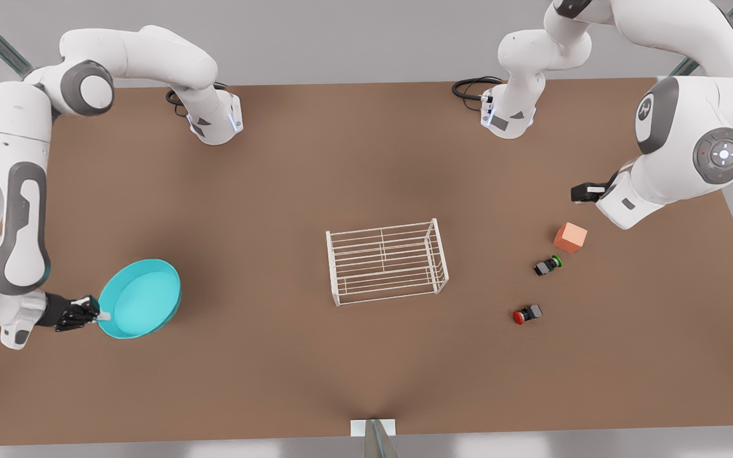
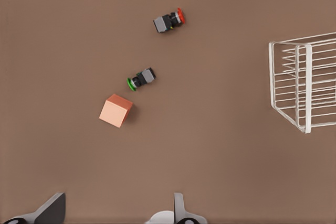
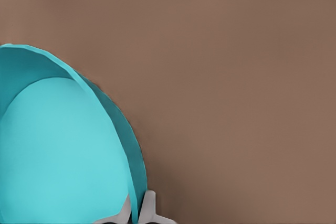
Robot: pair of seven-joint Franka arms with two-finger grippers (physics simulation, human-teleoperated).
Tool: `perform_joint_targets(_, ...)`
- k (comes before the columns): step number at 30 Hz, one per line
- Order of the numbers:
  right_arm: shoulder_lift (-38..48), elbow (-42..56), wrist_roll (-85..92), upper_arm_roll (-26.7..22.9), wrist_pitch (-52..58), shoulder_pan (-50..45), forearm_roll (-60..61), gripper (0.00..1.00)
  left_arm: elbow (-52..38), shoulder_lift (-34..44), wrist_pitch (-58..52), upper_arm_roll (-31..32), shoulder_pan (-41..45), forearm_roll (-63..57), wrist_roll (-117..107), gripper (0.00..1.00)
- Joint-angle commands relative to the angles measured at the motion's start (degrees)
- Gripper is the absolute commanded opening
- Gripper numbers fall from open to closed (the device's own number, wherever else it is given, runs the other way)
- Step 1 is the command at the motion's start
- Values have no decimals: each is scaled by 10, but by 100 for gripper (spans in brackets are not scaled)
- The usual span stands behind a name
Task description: Place the plate on the shelf with right arm and place the red button switch in the plate with left arm
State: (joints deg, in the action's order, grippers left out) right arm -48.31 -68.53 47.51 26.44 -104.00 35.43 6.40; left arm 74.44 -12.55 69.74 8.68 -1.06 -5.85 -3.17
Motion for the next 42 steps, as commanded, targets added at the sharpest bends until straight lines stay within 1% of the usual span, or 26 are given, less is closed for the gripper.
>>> perform_joint_targets(1,1,1,-58,35,78,-14,-5,21,-1,1,-5,1,0,-1,-5,100)
perform_joint_targets(5,10,2,-156,63,84,-87,-4,21,-1,1,-4,0,0,-1,-5,100)
perform_joint_targets(7,16,2,-221,63,84,-141,1,21,-1,0,-3,0,0,-2,-5,100)
perform_joint_targets(10,23,23,-333,63,78,-225,4,21,0,-2,-2,0,0,-3,-5,100)
perform_joint_targets(11,23,32,-377,82,74,-244,2,21,-1,-3,-2,-1,0,-3,-5,100)
perform_joint_targets(12,18,54,-417,84,65,-277,1,21,0,-3,-1,-1,0,-3,-6,100)
perform_joint_targets(14,16,65,-500,83,39,-323,1,21,1,-5,1,-2,-3,-2,-6,100)
perform_joint_targets(15,16,73,-533,83,28,-341,1,21,0,-20,32,-2,-17,-2,-5,100)
perform_joint_targets(17,11,80,-596,83,-13,-377,1,21,0,-85,128,0,-23,-1,7,100)
perform_joint_targets(19,-2,80,-635,83,-66,-404,2,21,-1,-152,195,16,-13,-10,101,100)
perform_joint_targets(20,-14,81,-636,83,-93,-420,1,21,1,-198,268,32,-13,-9,183,100)
perform_joint_targets(21,-23,89,-644,83,-108,-433,1,21,5,-214,316,34,-12,-7,264,100)
perform_joint_targets(23,-34,96,-654,83,-127,-452,1,21,7,-256,378,35,4,-6,420,100)
perform_joint_targets(24,-36,95,-655,83,-139,-457,1,21,7,-284,427,41,7,-6,522,100)
perform_joint_targets(25,-42,96,-654,83,-146,-462,1,21,6,-299,442,41,7,-6,596,100)
perform_joint_targets(27,-46,93,-653,81,-149,-469,1,21,10,-303,446,38,15,-7,607,100)
perform_joint_targets(28,-47,90,-653,81,-149,-470,1,21,11,-324,446,34,16,-3,681,100)
perform_joint_targets(29,-47,84,-653,80,-150,-472,0,21,11,-328,445,20,17,0,730,100)
perform_joint_targets(32,-45,57,-653,80,-149,-473,-5,21,11,-346,468,3,10,-5,830,100)
perform_joint_targets(34,-42,38,-645,79,-149,-470,-6,21,11,-347,464,-13,10,-1,856,100)
perform_joint_targets(37,-42,16,-641,79,-149,-470,-9,21,10,-362,470,-17,10,-5,876,100)
perform_joint_targets(41,-41,16,-645,81,-148,-475,-7,21,10,-377,491,-32,11,-5,877,100)
perform_joint_targets(42,-40,16,-646,80,-148,-475,-9,100,11,-383,501,-33,11,-3,876,100)
